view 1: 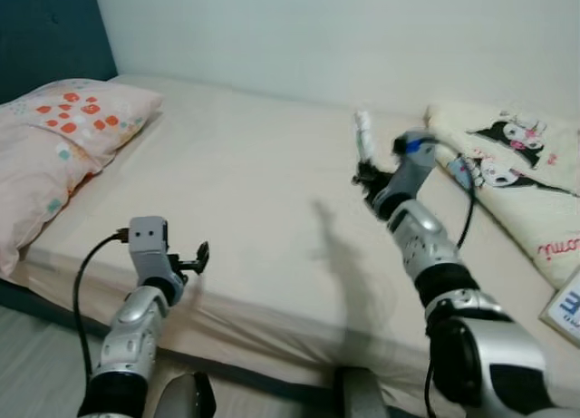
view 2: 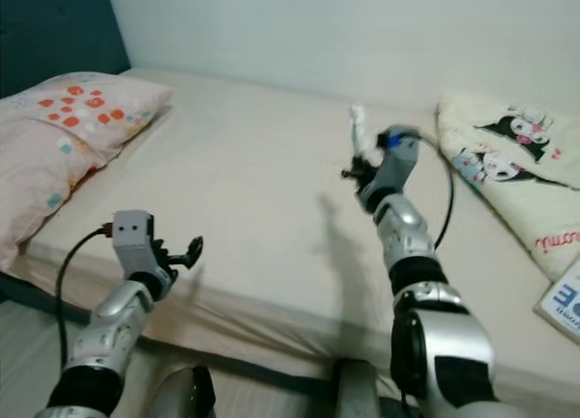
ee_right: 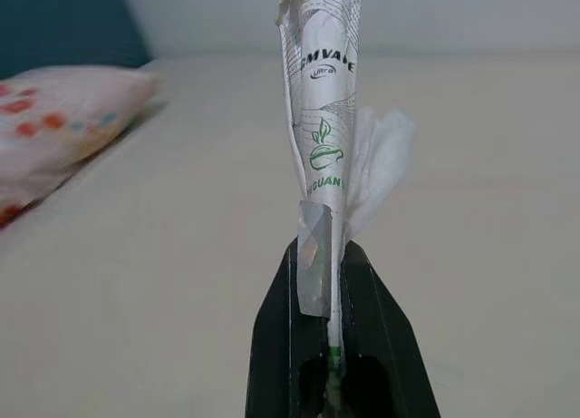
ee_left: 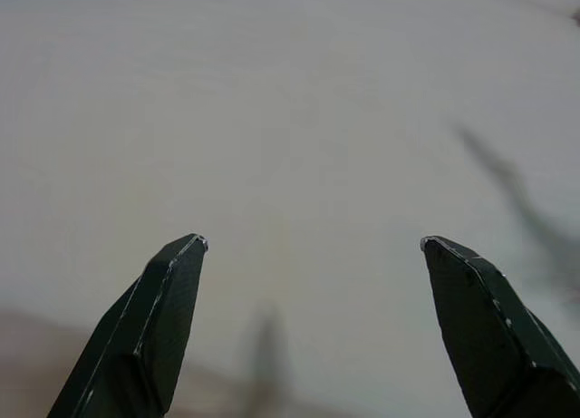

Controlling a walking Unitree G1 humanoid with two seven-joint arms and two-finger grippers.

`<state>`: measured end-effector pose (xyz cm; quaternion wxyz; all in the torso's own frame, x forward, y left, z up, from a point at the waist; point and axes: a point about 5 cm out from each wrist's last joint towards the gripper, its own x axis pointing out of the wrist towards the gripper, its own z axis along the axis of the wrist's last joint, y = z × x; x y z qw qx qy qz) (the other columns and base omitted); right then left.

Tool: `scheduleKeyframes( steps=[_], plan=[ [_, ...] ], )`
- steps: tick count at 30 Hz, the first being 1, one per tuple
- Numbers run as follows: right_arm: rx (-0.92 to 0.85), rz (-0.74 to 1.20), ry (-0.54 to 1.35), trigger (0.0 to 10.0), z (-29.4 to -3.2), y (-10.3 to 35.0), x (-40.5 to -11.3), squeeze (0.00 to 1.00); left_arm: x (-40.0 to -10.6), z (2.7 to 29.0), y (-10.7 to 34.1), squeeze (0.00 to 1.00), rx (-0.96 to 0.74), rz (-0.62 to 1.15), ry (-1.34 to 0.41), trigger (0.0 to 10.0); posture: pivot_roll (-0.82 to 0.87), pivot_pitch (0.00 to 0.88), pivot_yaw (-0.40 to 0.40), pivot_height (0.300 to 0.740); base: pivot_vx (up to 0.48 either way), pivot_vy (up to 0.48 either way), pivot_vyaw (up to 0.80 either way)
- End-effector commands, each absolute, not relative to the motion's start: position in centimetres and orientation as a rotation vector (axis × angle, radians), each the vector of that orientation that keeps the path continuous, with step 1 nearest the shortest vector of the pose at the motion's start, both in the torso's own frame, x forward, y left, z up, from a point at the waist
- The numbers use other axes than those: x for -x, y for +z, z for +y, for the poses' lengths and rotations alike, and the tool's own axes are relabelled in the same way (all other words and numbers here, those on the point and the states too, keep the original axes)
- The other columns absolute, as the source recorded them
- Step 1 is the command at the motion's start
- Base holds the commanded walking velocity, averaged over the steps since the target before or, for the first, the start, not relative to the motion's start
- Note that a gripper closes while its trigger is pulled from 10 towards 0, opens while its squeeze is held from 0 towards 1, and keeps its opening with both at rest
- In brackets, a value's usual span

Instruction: Clean up the room

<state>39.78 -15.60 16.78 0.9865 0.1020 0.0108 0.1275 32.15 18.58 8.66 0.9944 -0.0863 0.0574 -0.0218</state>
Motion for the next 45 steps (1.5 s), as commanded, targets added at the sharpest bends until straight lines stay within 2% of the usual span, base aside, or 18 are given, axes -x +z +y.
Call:
scheduleKeyframes(
  steps=[1,12,24,30,35,45],
  plan=[
    [-0.188,0.037,0.256,0.0,-16.0,15.9,-39.3,0.0,-32.2,18.0,8.1,0.0,0.19,0.126,-0.05,10.0,0.05,0.0,-0.048,0.543,0.0,0.0,0.0],
    [-0.161,0.07,0.258,0.0,-16.0,14.9,-39.0,0.0,-31.8,17.3,6.5,0.0,0.164,0.169,-0.071,10.0,0.04,0.0,-0.041,0.588,-0.146,0.0,0.0],
    [-0.133,0.141,0.27,0.0,-15.3,12.3,-37.9,0.0,-29.9,18.8,3.4,0.0,0.125,0.276,-0.028,10.0,0.05,0.0,-0.031,0.623,0.0,0.0,0.0],
    [-0.133,0.169,0.257,0.0,-15.5,11.3,-37.5,0.0,-29.2,19.3,2.4,0.0,0.127,0.323,-0.017,10.0,0.05,0.0,-0.026,0.643,-0.47,0.0,0.0],
    [-0.126,0.179,0.255,0.0,-15.5,11.0,-37.4,0.0,-29.1,19.4,2.2,0.0,0.123,0.314,-0.017,10.0,0.05,0.0,-0.025,0.663,0.0,0.0,0.0],
    [-0.115,0.249,0.237,0.0,-16.0,8.9,-36.4,0.0,-26.8,21.0,-0.6,0.0,0.109,0.427,0.048,10.0,0.05,0.0,-0.025,0.698,0.0,0.0,0.0]
  ],
)
